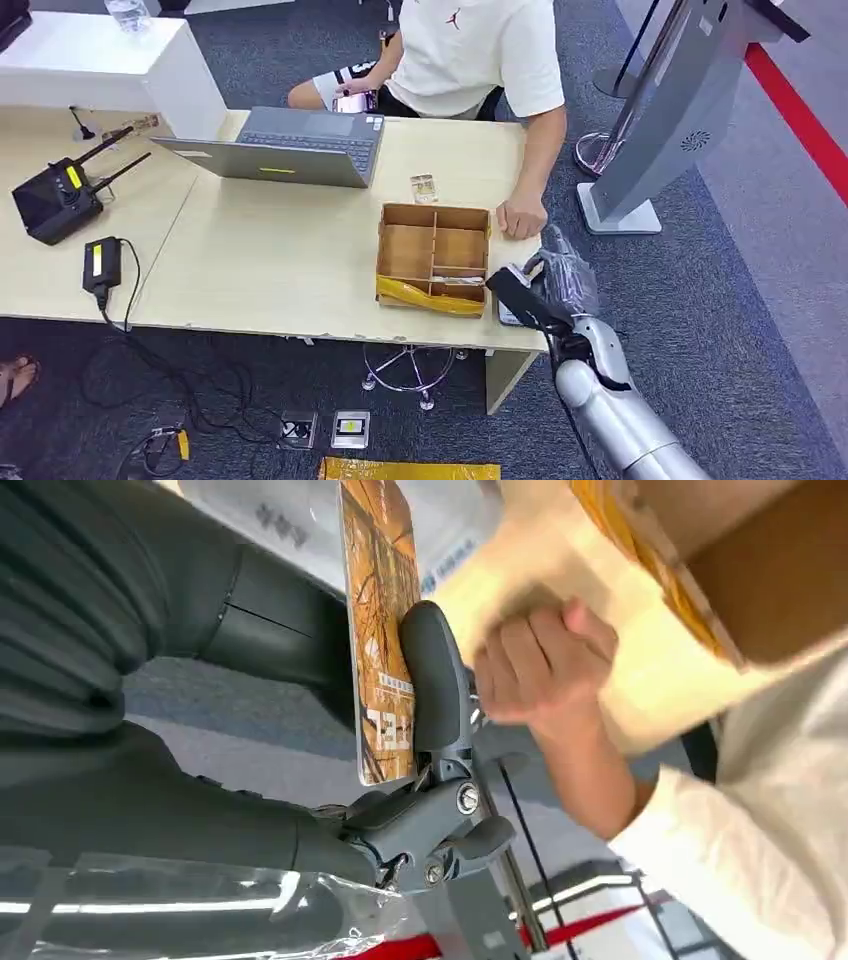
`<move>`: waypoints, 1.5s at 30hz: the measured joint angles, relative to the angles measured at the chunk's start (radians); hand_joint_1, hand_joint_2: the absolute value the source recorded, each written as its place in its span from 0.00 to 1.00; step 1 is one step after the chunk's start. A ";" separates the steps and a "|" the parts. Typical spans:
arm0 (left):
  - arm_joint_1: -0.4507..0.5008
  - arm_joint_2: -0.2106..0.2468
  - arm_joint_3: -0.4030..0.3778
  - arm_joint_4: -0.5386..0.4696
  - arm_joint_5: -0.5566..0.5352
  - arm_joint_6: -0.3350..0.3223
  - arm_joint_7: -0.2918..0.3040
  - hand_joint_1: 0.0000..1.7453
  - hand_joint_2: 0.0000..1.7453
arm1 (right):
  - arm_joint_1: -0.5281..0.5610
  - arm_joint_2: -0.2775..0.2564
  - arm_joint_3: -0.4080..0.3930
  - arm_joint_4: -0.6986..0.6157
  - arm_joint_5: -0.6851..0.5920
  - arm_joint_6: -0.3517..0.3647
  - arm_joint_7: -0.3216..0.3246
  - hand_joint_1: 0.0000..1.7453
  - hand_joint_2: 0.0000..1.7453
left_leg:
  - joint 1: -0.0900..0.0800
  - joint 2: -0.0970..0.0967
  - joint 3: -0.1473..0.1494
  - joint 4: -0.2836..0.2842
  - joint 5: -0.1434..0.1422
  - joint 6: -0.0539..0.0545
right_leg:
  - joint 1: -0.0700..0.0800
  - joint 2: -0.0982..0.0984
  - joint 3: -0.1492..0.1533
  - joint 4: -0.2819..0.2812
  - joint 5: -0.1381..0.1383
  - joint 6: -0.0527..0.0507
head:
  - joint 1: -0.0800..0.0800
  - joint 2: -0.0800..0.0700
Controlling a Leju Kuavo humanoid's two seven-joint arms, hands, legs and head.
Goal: Pass the card to the sensor for recognition and then transmit it.
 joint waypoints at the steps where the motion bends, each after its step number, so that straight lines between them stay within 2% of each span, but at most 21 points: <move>1: 0.000 0.000 0.003 0.002 -0.006 -0.002 0.000 0.00 1.00 | -0.004 0.003 0.005 0.017 0.000 0.012 0.006 1.00 1.00 | 0.000 0.000 0.000 0.000 0.000 0.000 | 0.000 0.000 0.000 0.000 0.000 0.000 | 0.000 0.000; 6: -0.008 -0.003 0.008 0.007 -0.028 -0.017 0.017 0.00 1.00 | -0.007 0.008 0.020 0.079 0.000 0.050 0.029 1.00 1.00 | 0.000 0.000 0.000 0.000 0.000 0.000 | 0.000 0.000 -0.001 0.000 0.000 0.000 | 0.000 0.000; 9: -0.012 -0.003 0.008 0.006 -0.035 -0.020 0.036 0.00 1.00 | -0.012 0.008 0.023 0.098 0.014 0.051 0.050 1.00 1.00 | 0.000 0.003 0.001 0.000 0.000 0.000 | 0.000 0.004 0.000 0.000 0.000 0.000 | 0.001 0.000; 21: -0.012 -0.003 0.008 0.005 -0.036 -0.021 0.043 0.00 1.00 | -0.011 0.008 0.023 0.101 0.021 0.050 0.061 1.00 1.00 | 0.000 0.004 0.001 0.000 0.000 0.000 | 0.000 0.005 0.000 0.000 0.000 0.000 | 0.000 0.000; 27: -0.014 -0.003 0.014 -0.002 -0.047 -0.030 0.053 0.00 1.00 | -0.009 -0.001 0.021 0.130 0.030 -0.004 0.077 1.00 1.00 | 0.000 0.005 0.003 0.000 0.000 0.000 | 0.000 0.005 0.000 0.000 0.000 0.000 | 0.000 0.000; 31: -0.014 -0.003 0.014 -0.002 -0.053 -0.029 0.053 0.00 1.00 | 0.011 -0.016 0.002 0.105 0.036 -0.128 0.057 1.00 1.00 | 0.000 0.004 0.002 0.000 0.000 0.000 | 0.000 0.005 0.000 0.000 0.000 0.000 | 0.000 0.000; 34: -0.012 -0.003 0.014 -0.002 -0.055 -0.028 0.055 0.00 1.00 | 0.029 -0.037 -0.031 0.006 0.065 -0.203 0.070 1.00 1.00 | 0.000 0.005 0.001 0.000 0.000 0.000 | 0.000 0.005 0.000 0.000 0.001 0.000 | 0.000 0.000; 36: -0.008 -0.003 0.014 -0.004 -0.057 -0.027 0.056 0.00 1.00 | 0.039 -0.053 -0.072 -0.120 0.092 -0.262 0.069 1.00 1.00 | 0.000 0.005 0.001 0.000 0.000 0.000 | 0.000 0.005 -0.001 0.000 0.001 0.000 | 0.000 0.000; 38: -0.008 -0.003 0.014 -0.004 -0.058 -0.027 0.058 0.00 1.00 | 0.034 -0.061 -0.102 -0.206 0.116 -0.282 0.083 1.00 1.00 | 0.000 0.005 0.002 0.000 0.000 0.000 | 0.000 0.005 0.000 0.000 0.001 0.000 | 0.000 0.000; 41: -0.007 -0.003 0.014 -0.004 -0.057 -0.027 0.060 0.00 1.00 | 0.023 -0.074 -0.141 -0.359 0.151 -0.282 0.086 1.00 1.00 | 0.000 0.004 0.001 0.000 0.000 0.000 | 0.000 0.005 0.000 0.001 0.001 0.000 | 0.000 0.000; 43: -0.009 -0.003 0.014 -0.003 -0.057 -0.029 0.060 0.00 1.00 | -0.014 -0.074 -0.142 -0.459 0.171 -0.246 0.074 1.00 1.00 | 0.000 0.006 0.001 0.000 0.000 0.000 | 0.000 0.005 -0.001 0.001 0.001 0.000 | 0.000 0.000; 44: -0.013 -0.005 0.013 -0.002 -0.058 -0.030 0.060 0.00 1.00 | -0.042 -0.072 -0.137 -0.515 0.191 -0.203 0.076 1.00 1.00 | 0.000 0.006 0.001 0.000 0.000 -0.001 | 0.000 0.006 -0.001 0.001 0.001 0.000 | 0.000 0.000; 45: -0.019 -0.006 0.013 -0.002 -0.058 -0.031 0.058 0.00 1.00 | -0.068 -0.071 -0.132 -0.530 0.200 -0.189 0.078 1.00 1.00 | 0.000 0.006 0.002 0.000 0.000 -0.001 | 0.000 0.007 0.000 0.001 0.001 0.000 | 0.000 0.000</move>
